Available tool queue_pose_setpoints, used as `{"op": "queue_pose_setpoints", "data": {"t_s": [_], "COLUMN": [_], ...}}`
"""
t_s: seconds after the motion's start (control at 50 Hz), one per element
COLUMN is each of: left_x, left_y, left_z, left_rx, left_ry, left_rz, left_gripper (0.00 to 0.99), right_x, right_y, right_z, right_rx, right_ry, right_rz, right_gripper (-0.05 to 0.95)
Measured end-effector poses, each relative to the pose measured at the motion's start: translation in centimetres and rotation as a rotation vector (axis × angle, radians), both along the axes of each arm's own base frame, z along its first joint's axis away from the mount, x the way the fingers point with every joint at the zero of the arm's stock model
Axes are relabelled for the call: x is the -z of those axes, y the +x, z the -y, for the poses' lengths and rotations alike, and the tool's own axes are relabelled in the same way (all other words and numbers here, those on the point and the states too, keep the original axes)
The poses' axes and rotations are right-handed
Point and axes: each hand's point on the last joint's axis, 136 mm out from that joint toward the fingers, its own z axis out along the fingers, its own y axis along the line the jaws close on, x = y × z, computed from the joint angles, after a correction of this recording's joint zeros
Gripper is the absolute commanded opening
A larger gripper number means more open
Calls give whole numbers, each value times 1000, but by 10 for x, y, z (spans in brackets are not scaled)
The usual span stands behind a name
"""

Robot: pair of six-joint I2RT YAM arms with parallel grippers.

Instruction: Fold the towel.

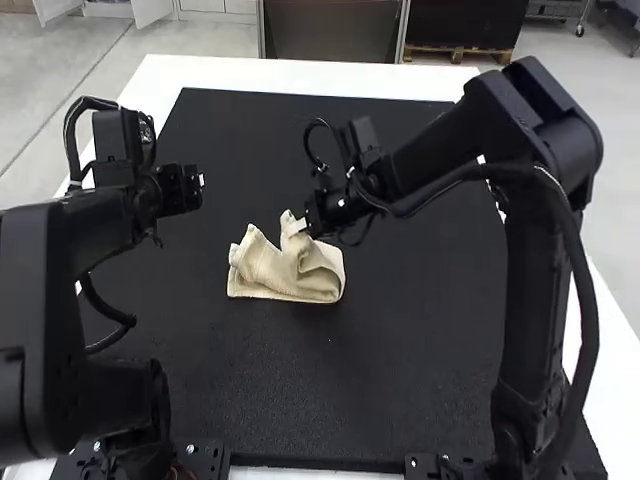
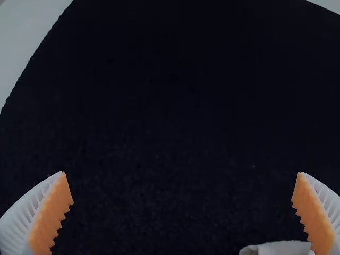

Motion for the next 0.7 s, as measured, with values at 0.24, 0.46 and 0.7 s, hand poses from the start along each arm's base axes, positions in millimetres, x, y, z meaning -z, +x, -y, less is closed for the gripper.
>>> {"op": "queue_pose_setpoints", "data": {"t_s": [0.24, 0.46, 0.7], "left_x": [0, 0, 0], "left_y": [0, 0, 0], "left_z": [0, 0, 0], "left_rx": [-2, -3, -3], "left_ry": [-4, -6, -6], "left_rz": [1, 1, 1], "left_gripper": [970, 970, 970], "right_x": [3, 6, 9], "right_y": [3, -3, -7], "right_z": [-18, -33, -52], "right_rx": [-21, -47, -81], "right_ry": [7, 8, 13], "right_rz": [3, 1, 6], "right_gripper": [-20, -20, -20]}}
